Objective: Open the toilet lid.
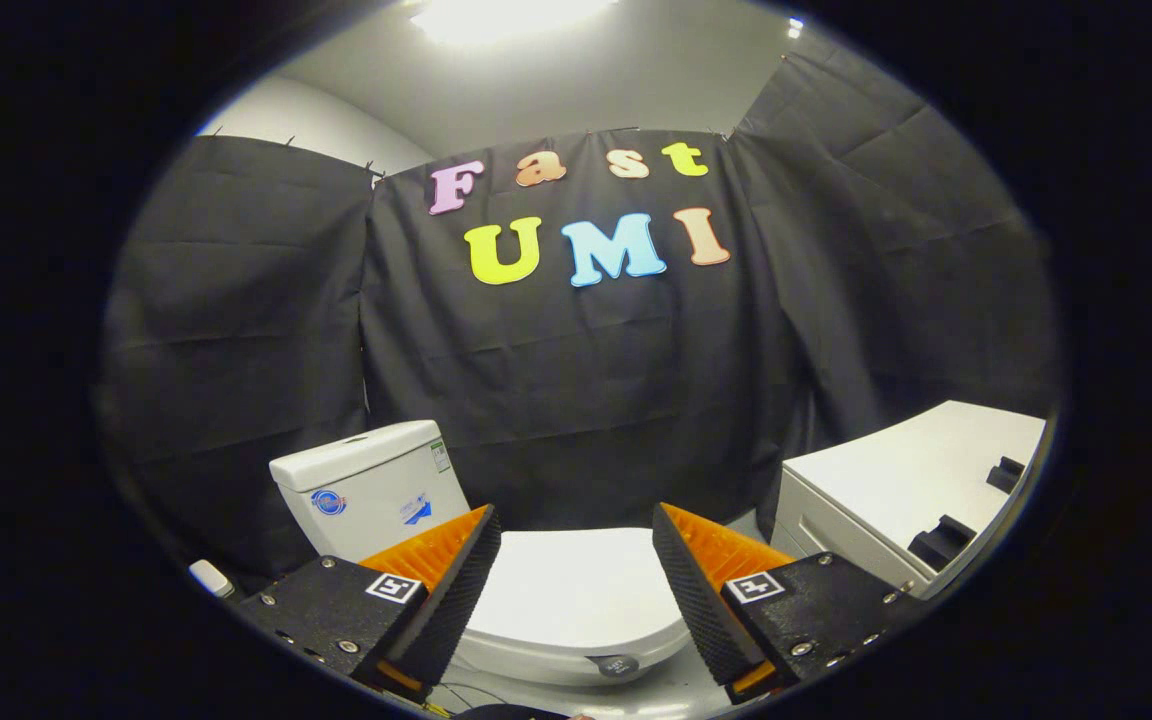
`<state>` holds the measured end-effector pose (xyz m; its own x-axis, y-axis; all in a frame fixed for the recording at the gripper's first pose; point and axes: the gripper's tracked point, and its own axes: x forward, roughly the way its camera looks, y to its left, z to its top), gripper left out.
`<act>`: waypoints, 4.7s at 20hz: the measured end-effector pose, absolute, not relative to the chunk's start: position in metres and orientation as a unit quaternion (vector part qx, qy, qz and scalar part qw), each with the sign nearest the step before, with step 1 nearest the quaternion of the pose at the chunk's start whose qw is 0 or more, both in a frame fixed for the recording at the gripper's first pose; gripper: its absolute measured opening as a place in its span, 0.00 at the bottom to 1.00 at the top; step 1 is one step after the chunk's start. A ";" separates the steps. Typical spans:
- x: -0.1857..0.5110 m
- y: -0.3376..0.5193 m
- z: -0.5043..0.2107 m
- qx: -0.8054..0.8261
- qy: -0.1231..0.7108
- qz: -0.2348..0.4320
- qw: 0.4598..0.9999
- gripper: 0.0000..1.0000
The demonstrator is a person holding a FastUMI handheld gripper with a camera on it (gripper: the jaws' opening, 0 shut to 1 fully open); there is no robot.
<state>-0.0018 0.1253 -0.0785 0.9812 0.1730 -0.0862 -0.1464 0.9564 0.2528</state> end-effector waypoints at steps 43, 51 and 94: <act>0.021 0.155 -0.383 0.619 0.219 -0.066 0.751 0.51; 0.024 0.149 -0.382 0.625 0.206 -0.056 0.751 0.08; 0.033 0.212 -0.200 0.256 0.234 -0.099 0.933 0.00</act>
<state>0.0329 0.2120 -0.1996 0.8706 -0.0655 -0.4875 0.3053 0.8490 0.4313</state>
